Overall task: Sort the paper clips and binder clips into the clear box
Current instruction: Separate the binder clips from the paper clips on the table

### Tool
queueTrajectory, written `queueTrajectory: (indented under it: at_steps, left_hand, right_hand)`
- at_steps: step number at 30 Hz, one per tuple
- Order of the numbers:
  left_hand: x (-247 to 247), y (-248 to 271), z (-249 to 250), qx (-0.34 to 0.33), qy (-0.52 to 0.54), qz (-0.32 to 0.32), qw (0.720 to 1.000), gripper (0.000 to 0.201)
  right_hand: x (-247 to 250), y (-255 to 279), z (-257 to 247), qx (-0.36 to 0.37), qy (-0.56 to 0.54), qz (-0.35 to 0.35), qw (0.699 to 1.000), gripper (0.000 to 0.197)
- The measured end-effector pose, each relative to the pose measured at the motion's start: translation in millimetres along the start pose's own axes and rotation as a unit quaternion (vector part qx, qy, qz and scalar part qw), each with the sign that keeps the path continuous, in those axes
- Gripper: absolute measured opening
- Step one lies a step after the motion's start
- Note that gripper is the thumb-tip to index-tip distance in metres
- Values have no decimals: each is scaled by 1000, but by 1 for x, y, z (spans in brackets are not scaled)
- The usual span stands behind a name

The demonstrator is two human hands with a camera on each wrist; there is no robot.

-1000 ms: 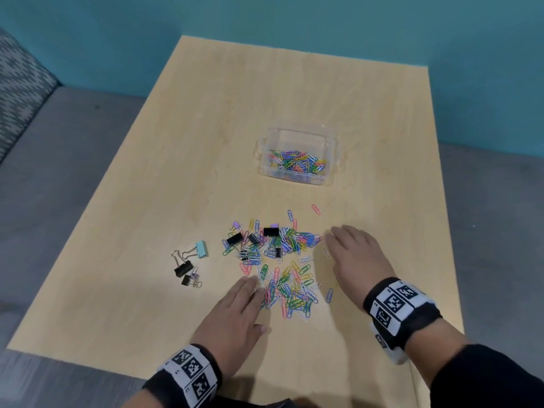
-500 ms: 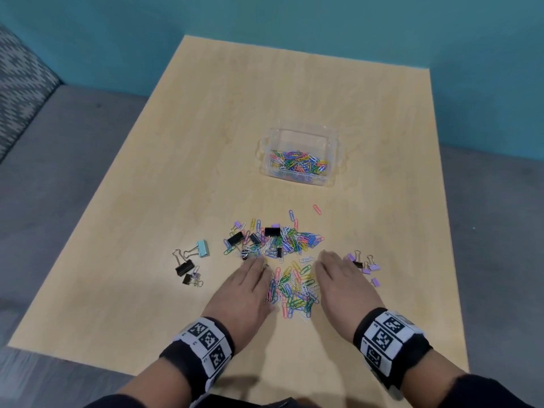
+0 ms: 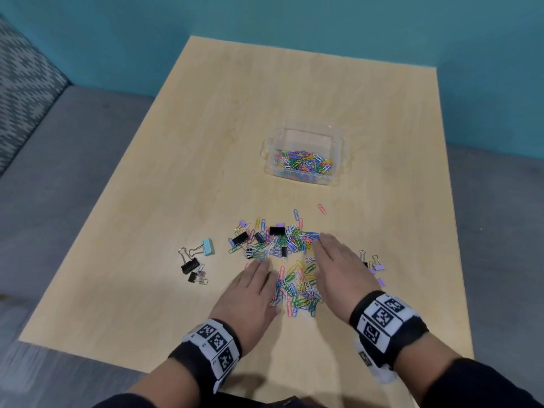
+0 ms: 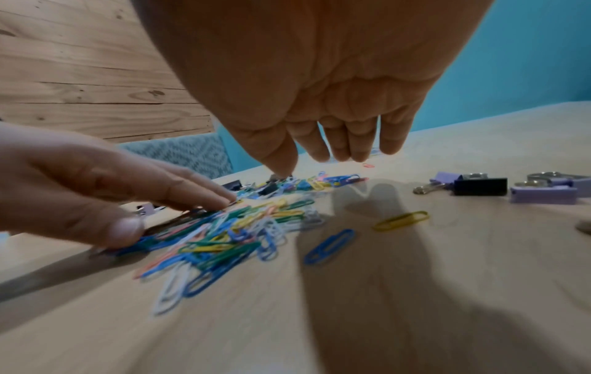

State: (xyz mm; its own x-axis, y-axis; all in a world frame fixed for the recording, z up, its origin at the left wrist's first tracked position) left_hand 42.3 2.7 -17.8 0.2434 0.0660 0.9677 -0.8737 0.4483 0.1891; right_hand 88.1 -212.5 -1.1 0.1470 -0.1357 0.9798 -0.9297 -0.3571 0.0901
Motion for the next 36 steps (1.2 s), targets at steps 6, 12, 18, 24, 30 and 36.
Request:
queueTrajectory:
  at_steps: [6,12,18,24,30,36]
  left_hand:
    - [5,5,4,-20,-3,24,1000,65]
    - [7,-13,5,0,1,32,999,64]
    - [-2,-4,0,-26,-8,13,1000,63]
    - [-3,-4,-20,-11,-25,-26,999,60]
    - [20,-4,-32,108,72,146,981,27]
    - [48,-47,-43,236,102,66,964,28]
  right_hand:
    - [-9,7,3,9,13,-42,999,65]
    - [-16,44,-15,-9,16,-46,999,63]
    - [-15,54,-21,5,18,-43,999,61]
    - [-13,53,-20,9,23,-47,999,58]
    - [-13,52,-20,12,25,-51,998,58]
    - [-14,51,-20,9,24,-41,999,59]
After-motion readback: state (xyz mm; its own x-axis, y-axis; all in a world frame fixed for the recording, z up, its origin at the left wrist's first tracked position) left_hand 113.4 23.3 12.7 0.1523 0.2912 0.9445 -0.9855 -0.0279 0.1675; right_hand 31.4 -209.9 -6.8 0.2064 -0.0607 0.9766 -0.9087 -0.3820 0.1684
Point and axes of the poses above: each hand's wrist, its own y-axis away from the middle knuckle, its own x-axis out of the back of the hand, z = x × y, the point moved 1 cm from there along -y, towards the middle knuckle, and after that the axes turned 6 degrees about z, right-handed, at the moved point
